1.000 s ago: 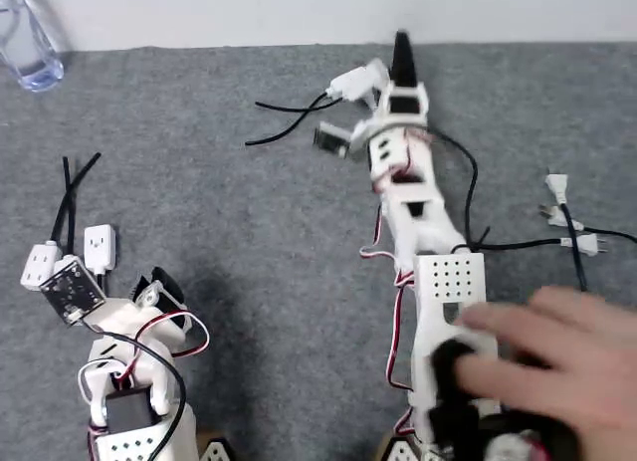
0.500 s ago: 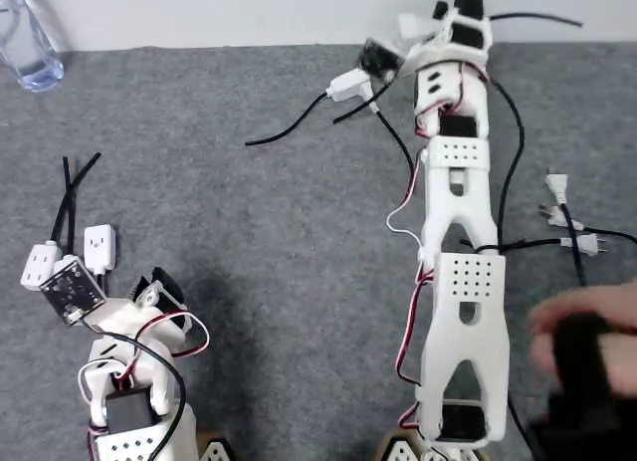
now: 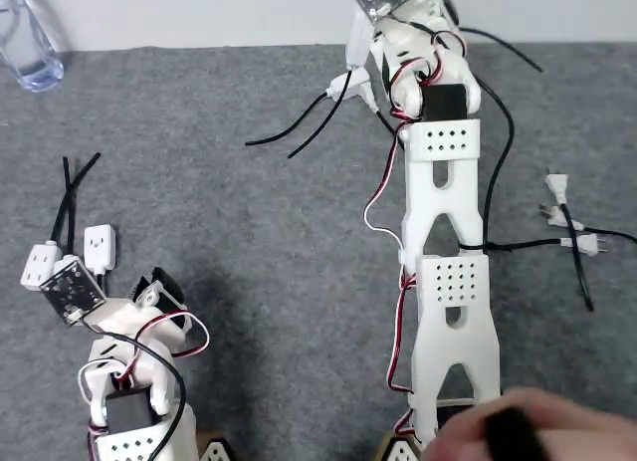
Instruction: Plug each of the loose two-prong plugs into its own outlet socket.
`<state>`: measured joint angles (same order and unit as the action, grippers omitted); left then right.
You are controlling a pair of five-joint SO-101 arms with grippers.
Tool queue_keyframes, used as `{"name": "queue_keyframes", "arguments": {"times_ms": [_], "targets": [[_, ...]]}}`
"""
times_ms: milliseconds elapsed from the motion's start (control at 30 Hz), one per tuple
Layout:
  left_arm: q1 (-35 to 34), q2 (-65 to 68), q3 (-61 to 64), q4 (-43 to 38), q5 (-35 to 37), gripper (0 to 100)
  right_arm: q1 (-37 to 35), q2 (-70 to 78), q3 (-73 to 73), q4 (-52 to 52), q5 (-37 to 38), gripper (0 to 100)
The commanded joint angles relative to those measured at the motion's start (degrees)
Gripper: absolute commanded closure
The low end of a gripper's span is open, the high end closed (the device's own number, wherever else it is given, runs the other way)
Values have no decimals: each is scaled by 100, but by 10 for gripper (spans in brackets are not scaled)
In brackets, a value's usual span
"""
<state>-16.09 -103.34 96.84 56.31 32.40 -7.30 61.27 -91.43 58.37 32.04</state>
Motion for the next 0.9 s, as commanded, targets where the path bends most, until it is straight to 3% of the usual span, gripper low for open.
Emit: {"name": "queue_keyframes", "arguments": {"times_ms": [0,300,733,867], "targets": [[44,-62,-40,18,-44,920,-189,-567,-334,576,-193,768],[35,-62,-40,18,-44,920,-611,-611,-334,2492,-193,768],[18,-62,-40,18,-44,920,-576,-611,308,2264,-607,768],[18,-62,-40,18,-44,920,-567,-611,-237,2941,-580,768]]}}
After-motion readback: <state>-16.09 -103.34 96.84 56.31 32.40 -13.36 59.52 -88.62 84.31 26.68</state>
